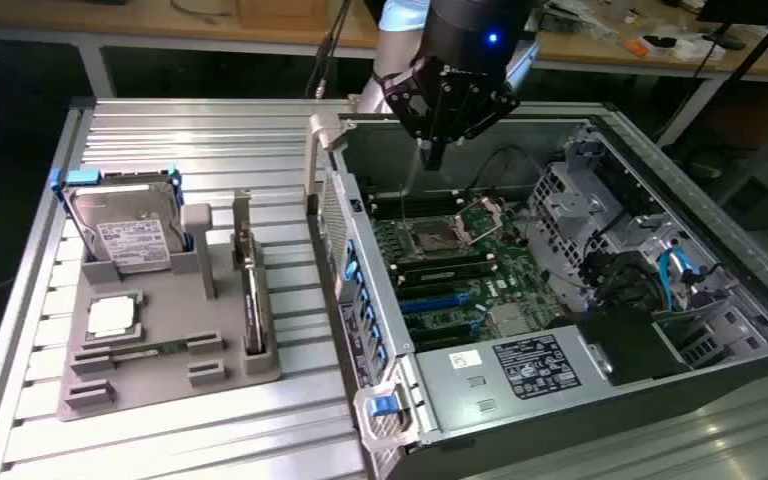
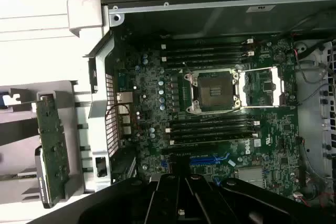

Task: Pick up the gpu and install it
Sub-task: 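Reach for the gpu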

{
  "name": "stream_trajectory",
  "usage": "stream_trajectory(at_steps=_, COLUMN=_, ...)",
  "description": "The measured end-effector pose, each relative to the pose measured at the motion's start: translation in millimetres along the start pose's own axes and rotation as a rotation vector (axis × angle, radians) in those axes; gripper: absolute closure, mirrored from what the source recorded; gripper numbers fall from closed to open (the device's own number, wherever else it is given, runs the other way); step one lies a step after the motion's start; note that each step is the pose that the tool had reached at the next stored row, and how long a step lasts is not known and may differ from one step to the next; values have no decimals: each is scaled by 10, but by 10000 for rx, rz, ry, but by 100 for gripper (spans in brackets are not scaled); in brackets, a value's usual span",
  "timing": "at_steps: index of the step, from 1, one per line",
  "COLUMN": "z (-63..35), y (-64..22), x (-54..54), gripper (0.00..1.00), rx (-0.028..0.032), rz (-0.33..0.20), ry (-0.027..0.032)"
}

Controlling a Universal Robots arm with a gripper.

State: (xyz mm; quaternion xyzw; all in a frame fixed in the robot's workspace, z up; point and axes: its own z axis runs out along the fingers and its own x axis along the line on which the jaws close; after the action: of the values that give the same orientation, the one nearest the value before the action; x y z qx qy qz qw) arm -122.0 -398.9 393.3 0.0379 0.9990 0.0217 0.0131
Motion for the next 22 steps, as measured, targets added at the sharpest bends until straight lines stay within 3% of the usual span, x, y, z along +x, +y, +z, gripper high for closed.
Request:
stream_trajectory(at_steps=2, z=-1, y=-1, x=9, gripper=89, rx=1, rz=2, ry=0)
stream_trajectory(at_steps=6, z=-5, y=-13, x=176, gripper=89, rx=-8, rz=-4, ry=-106)
stream_trajectory(at_steps=12, z=-10, y=-28, x=367, gripper=89, rx=-14, rz=-9, ry=-176)
stream_trajectory(at_steps=22, z=-8, y=-57, x=741, gripper=89, rx=-14, rz=-9, ry=-182)
